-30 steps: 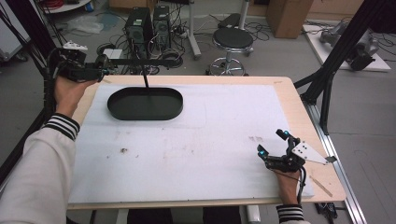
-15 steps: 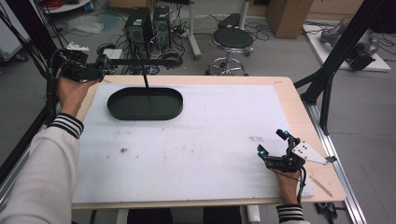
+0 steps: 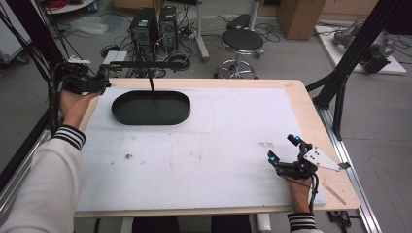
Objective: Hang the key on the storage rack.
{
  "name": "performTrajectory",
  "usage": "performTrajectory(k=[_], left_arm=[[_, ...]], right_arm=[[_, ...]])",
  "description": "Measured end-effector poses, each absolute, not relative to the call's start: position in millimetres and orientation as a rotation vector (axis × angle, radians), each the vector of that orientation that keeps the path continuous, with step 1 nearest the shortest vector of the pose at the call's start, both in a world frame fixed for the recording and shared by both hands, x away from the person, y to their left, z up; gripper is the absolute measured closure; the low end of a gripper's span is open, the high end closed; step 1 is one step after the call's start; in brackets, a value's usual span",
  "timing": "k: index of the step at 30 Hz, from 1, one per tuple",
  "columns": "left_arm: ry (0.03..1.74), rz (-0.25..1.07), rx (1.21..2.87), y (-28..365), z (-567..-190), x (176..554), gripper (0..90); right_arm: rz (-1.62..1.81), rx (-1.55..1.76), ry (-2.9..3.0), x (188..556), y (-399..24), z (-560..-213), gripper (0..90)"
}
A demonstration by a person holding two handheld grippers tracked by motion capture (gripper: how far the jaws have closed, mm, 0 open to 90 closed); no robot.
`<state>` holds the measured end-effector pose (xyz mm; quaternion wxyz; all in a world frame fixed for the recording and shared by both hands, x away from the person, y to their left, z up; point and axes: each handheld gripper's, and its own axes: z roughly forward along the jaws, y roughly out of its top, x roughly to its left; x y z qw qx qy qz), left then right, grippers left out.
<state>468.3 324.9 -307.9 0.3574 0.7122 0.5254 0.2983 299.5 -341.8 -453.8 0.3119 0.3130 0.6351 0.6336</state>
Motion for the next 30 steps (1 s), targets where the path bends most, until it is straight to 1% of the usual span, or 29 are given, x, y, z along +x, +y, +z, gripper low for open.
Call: performTrajectory(k=[9, 14, 20, 24, 27, 28, 30], left_arm=[[1.377, 0.781, 1.891, 318.5, -320.5, 474.7, 48.7], [1.396, 0.762, 1.926, 318.9, -332.6, 475.6, 48.7], [1.380, 0.747, 1.930, 316.7, -339.5, 475.7, 48.7], [1.342, 0.729, 1.923, 316.8, -342.7, 475.6, 48.3], [1.303, 0.660, 1.887, 322.4, -347.7, 473.2, 47.9], [1.278, 0.630, 1.854, 325.4, -349.4, 471.7, 47.3], [1.234, 0.598, 1.755, 331.1, -349.8, 465.9, 37.1]], right_arm=[[1.672, 0.824, 1.676, 299.4, -341.8, -453.8, 0.3], [1.672, 0.823, 1.676, 299.5, -341.8, -453.8, 0.3], [1.672, 0.823, 1.676, 299.5, -341.8, -453.8, 0.3], [1.672, 0.826, 1.676, 299.4, -341.8, -453.8, 0.3], [1.675, 0.829, 1.674, 299.5, -341.8, -453.9, 0.3], [1.674, 0.828, 1.676, 299.6, -342.0, -453.8, 0.3], [1.674, 0.827, 1.676, 299.6, -342.0, -453.8, 0.3]])
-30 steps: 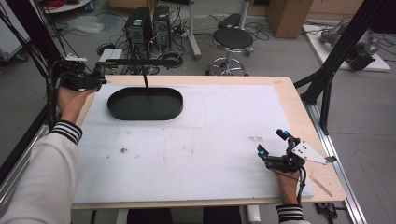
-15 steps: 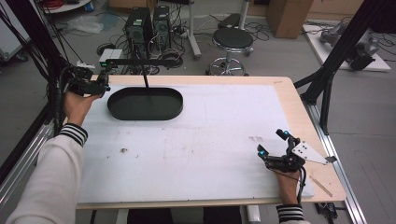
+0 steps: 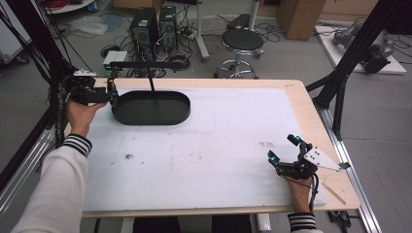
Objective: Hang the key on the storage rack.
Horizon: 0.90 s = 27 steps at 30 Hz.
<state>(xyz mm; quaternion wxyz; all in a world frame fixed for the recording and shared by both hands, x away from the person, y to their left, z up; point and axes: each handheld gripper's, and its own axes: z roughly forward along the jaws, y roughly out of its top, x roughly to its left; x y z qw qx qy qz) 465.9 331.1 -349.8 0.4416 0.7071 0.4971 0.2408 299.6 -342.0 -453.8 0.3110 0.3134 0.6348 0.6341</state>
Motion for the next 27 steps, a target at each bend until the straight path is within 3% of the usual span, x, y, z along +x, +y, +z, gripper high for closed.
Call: performTrajectory(k=[6, 10, 19, 27], left_arm=[[1.047, 0.706, 1.707, 332.1, -339.4, 439.6, 10.6], [0.956, 0.692, 1.684, 331.7, -333.8, 420.5, 2.9], [0.810, 0.661, 1.670, 315.9, -338.1, 378.4, 1.7], [0.752, 0.652, 1.602, 300.2, -368.9, 342.2, 1.7]], right_arm=[[1.677, 0.838, 1.673, 299.3, -341.8, -453.8, 0.3], [1.679, 0.837, 1.674, 299.4, -342.2, -453.9, 0.3], [1.674, 0.823, 1.671, 299.2, -341.6, -453.9, 0.3], [1.673, 0.822, 1.670, 299.2, -341.5, -453.8, 0.3]])
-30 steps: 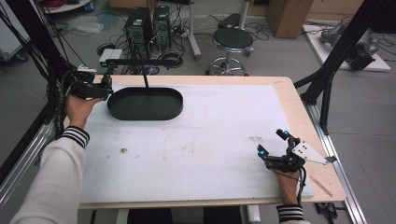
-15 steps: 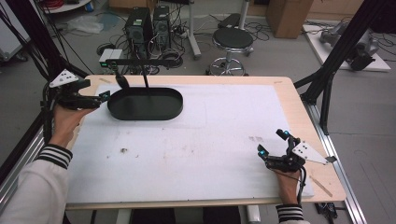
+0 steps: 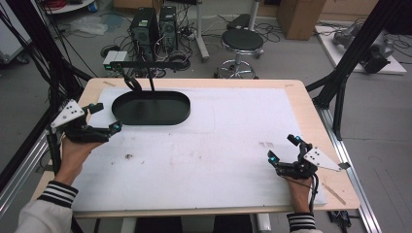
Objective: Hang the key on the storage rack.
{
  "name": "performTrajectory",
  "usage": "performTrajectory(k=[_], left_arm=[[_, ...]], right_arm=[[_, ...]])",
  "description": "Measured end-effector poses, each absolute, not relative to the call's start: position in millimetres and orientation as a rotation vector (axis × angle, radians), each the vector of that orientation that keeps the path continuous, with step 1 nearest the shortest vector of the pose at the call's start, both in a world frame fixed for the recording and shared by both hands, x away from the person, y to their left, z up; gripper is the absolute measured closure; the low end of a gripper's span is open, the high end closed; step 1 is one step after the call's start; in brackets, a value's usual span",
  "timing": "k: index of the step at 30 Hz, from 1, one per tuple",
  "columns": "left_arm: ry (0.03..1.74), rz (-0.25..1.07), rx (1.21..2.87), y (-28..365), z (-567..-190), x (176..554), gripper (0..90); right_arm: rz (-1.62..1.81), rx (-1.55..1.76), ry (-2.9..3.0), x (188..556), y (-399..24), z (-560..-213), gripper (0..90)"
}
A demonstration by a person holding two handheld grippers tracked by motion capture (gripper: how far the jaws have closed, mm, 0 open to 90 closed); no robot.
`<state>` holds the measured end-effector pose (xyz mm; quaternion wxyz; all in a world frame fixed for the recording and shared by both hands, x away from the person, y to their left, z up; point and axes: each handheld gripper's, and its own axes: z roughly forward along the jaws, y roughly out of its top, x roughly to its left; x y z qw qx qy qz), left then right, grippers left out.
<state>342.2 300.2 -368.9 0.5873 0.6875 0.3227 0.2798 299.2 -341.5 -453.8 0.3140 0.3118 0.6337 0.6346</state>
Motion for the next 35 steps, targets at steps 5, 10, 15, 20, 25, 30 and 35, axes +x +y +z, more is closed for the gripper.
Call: performTrajectory(k=[5, 10, 15, 20, 25, 30, 35], left_arm=[[0.742, 0.660, 1.575, 293.8, -387.1, 323.5, 1.7], [0.740, 0.649, 1.515, 291.2, -411.2, 301.4, 1.7], [0.740, 0.666, 1.485, 294.5, -429.6, 285.3, 1.7], [0.737, 0.694, 1.460, 298.1, -440.1, 273.6, 1.7], [0.733, 0.725, 1.452, 297.7, -452.4, 268.8, 1.7], [0.734, 0.754, 1.437, 297.0, -453.6, 266.3, 1.7], [0.732, 0.754, 1.401, 299.2, -454.6, 264.8, 1.7]], right_arm=[[1.668, 0.819, 1.672, 299.3, -341.6, -453.9, 0.3], [1.666, 0.824, 1.674, 298.9, -341.2, -453.8, 0.3], [1.666, 0.815, 1.671, 299.4, -341.3, -453.8, 0.3], [1.668, 0.819, 1.672, 299.3, -341.4, -453.8, 0.3], [1.666, 0.822, 1.675, 299.0, -341.3, -453.8, 0.3], [1.672, 0.823, 1.674, 299.1, -341.7, -453.9, 0.3], [1.668, 0.825, 1.674, 298.8, -341.4, -453.8, 0.3]])
